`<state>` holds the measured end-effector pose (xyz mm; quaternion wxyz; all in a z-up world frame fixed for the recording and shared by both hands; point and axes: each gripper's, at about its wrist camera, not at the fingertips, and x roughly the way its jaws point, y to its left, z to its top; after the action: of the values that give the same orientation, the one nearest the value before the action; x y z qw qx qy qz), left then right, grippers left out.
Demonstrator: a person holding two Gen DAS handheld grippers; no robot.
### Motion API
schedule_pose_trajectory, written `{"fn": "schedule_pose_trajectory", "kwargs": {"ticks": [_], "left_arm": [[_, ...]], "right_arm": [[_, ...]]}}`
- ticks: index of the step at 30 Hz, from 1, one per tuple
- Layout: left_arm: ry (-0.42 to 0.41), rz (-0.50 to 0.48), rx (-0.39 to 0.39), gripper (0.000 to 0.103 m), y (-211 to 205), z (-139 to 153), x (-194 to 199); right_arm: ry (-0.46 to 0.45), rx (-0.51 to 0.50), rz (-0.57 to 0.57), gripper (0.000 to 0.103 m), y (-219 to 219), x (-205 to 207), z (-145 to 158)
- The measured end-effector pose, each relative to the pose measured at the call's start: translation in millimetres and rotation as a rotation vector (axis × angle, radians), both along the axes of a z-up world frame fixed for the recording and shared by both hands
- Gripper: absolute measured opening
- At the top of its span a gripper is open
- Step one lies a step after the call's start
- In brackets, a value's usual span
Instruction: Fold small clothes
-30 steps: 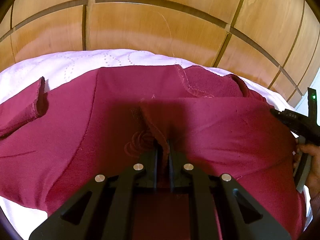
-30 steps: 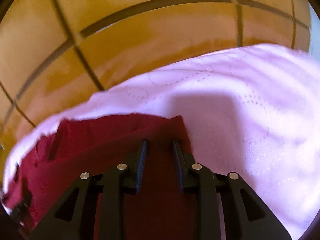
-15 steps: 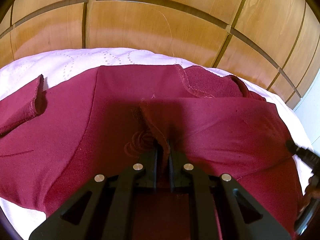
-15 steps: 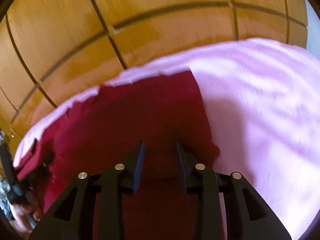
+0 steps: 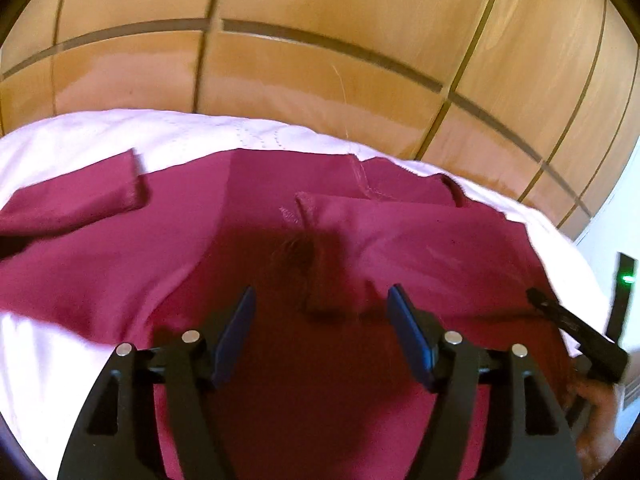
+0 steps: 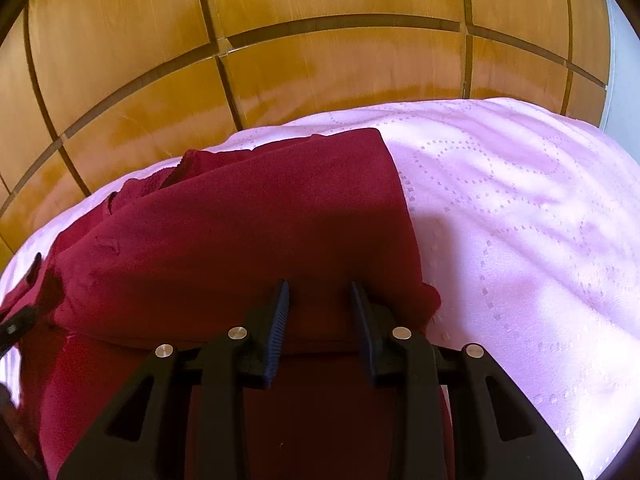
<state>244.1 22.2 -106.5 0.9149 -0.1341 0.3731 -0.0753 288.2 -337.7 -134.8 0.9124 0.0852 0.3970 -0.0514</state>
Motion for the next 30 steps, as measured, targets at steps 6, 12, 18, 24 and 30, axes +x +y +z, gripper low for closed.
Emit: {"fn": "schedule_pose_trajectory", "kwargs": {"ticks": [6,12,18,24,30], "left_arm": [[0.006,0.153,-0.007,0.085,42,2,-46],[0.041,0.225,-0.012,0.087,77,-6,-71],[0.091,0.317,-0.056,0.088,120,-17,-85],[0.068,0.357,0.090,0.088,138,-21,-89],[0.079,0.415,0.090,0.091,160,-32,-86]], "right_arm": [[-0.005,-0.004,-0.001,0.031,2,2,0],[-0.048,0.004,0.036,0.058,6,-3,5],[-0.149,-0.159,0.107,0.060,46,-21,31],[-0.140,-0.012,0.314,0.060,117,-21,52],[0.000,0.227,0.551,0.060,214,21,48]]}}
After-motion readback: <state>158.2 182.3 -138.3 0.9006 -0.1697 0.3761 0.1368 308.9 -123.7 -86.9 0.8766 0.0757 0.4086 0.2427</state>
